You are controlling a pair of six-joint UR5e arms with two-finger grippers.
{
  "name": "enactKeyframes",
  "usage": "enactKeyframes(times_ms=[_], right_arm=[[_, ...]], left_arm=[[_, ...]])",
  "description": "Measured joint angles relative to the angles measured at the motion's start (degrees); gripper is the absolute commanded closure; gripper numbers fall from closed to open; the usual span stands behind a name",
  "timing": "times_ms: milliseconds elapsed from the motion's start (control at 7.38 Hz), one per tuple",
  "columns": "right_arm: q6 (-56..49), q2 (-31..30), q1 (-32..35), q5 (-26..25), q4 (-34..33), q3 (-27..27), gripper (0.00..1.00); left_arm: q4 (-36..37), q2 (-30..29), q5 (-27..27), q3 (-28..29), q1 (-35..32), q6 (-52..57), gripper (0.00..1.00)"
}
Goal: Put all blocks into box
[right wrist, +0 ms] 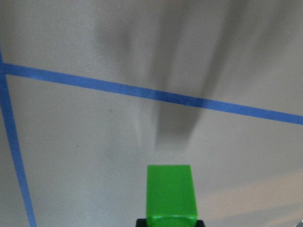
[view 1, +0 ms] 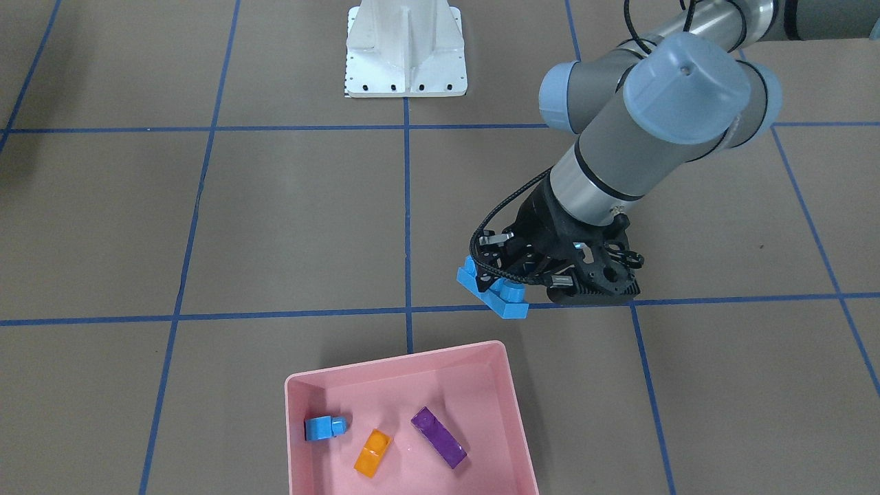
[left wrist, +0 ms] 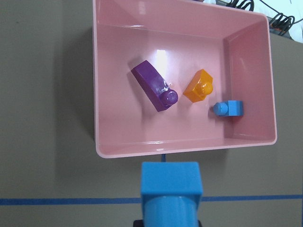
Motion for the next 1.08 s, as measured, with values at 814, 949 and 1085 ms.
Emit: enactKeyframes(times_ms=[814,949,1085], right_arm=[[2.5,19.7,10.8,-7.6,-10.2,8.2,1.0],[5.5,23.2,10.2,-5.9,-7.8,7.9,1.0],[7.7,26.4,9.2,-4.1,-4.1,7.2,1.0]], left_arm=[[-20.5,-12.4,26.9,23.2,5.1,-31.5,0.39],[-21.1,-12.4,31.4,24.2,6.9,-34.5,0.0],[-21.2,-11.7,33.1,24.8,7.7,-35.8,0.0]])
